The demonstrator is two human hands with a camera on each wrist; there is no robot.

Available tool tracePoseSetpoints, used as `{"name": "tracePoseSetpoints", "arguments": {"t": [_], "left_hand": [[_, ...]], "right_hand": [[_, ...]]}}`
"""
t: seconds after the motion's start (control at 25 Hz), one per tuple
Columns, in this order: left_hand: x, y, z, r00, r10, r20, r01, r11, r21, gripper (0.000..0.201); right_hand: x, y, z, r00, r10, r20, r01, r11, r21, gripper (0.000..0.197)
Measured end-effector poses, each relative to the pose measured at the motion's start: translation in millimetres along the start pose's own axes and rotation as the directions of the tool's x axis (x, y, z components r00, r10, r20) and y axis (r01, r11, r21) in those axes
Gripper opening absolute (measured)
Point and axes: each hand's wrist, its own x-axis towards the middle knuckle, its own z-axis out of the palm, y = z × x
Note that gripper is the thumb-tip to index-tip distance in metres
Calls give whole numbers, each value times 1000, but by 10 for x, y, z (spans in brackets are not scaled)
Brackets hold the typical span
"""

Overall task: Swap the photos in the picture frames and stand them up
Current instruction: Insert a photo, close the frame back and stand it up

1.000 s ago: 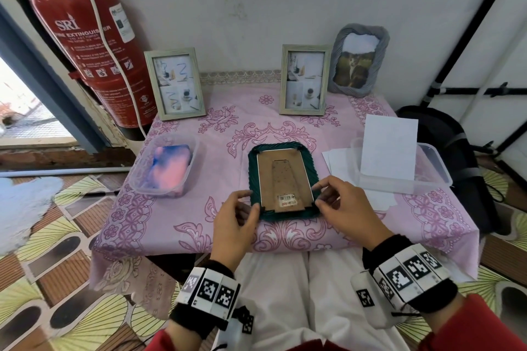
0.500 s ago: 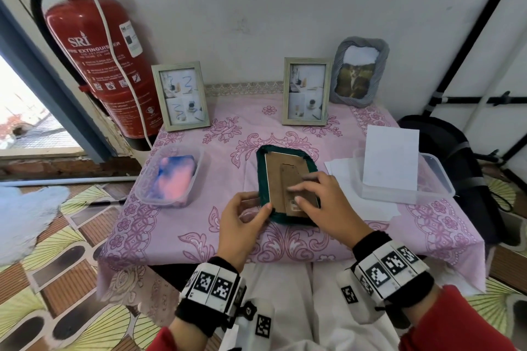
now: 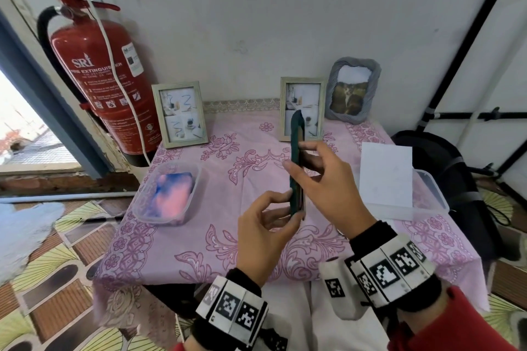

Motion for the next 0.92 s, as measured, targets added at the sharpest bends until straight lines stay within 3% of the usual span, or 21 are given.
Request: {"name": "tracePoseSetpoints", "arguments": {"t": [0.12, 0.2, 0.28, 0.44, 0.56, 0.72, 0.8, 0.92], "left_hand": [[-31, 45, 61, 983, 184, 26, -185, 963, 196, 28], [-20, 53, 51, 965, 243, 95, -260, 927, 270, 31], [8, 28, 9, 967, 222, 127, -248, 935, 253, 31], [131, -102, -152, 988, 148, -43, -128, 943, 308, 39], [272, -134, -247, 996, -5, -86, 16, 991, 132, 49], [362, -153, -312, 986, -167, 24, 168, 955, -244, 48], [360, -186, -339, 983, -179, 29, 178, 928, -328, 50], [350, -277, -365, 982, -189, -26, 172, 933, -317, 49]], "right_hand": [[-34, -4, 5, 995, -18, -96, 28, 994, 105, 18], [-61, -7, -19, 993, 4, -116, 17, 983, 181, 16], [-70, -10, -66, 990, 24, -142, 5, 980, 200, 16], [-70, 22, -155, 976, 59, -209, -4, 966, 257, 18], [-95, 92, -174, 970, 95, -223, -25, 955, 297, 19], [-127, 236, -114, 968, 146, -204, -80, 950, 301, 24], [-126, 338, -87, 964, 187, -190, -125, 946, 300, 29], [-160, 544, -32, 952, 287, -103, -241, 916, 321, 46]]}}
